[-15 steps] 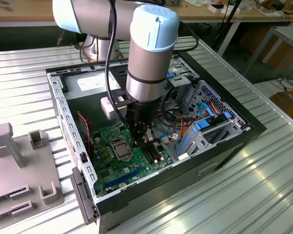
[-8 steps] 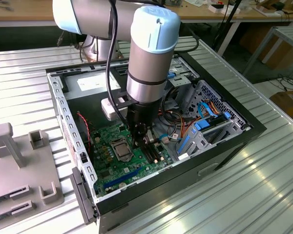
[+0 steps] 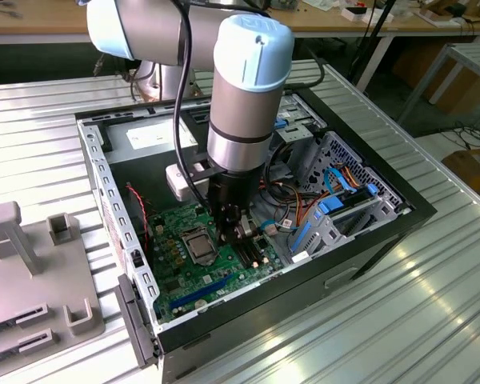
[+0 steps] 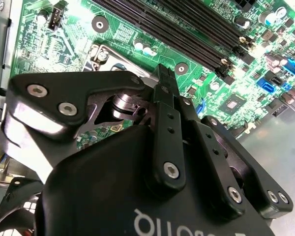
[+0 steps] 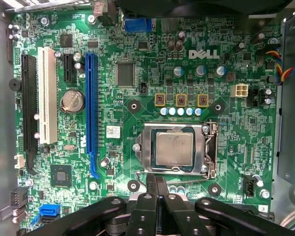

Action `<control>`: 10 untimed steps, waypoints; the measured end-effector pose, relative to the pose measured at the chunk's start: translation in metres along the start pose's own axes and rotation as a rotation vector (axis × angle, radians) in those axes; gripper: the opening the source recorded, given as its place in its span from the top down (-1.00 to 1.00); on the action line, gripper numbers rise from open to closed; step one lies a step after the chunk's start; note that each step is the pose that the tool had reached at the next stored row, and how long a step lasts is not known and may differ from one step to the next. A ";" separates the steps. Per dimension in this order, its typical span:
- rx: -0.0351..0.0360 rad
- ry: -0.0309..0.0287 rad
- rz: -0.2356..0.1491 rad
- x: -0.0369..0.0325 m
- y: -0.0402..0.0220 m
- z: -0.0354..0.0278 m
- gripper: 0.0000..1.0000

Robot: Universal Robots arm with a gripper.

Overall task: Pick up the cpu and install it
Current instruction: 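Install the first cpu locking lever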

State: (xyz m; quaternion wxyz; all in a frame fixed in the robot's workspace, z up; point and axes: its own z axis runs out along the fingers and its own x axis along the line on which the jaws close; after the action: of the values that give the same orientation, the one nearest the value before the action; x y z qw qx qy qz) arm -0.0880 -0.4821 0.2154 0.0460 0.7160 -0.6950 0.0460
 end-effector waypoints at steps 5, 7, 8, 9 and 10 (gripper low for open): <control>0.0005 -0.0002 -0.003 0.0010 0.0000 0.0015 0.79; 0.0005 -0.0001 -0.003 0.0015 0.0000 0.0025 0.79; 0.0005 -0.0002 -0.003 0.0018 0.0000 0.0028 0.79; 0.0005 -0.0001 -0.003 0.0021 0.0001 0.0030 0.79; 0.0004 0.0000 -0.003 0.0026 0.0001 0.0032 0.79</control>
State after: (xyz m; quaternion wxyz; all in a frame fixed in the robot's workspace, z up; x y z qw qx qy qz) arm -0.0880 -0.4851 0.2126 0.0459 0.7170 -0.6940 0.0461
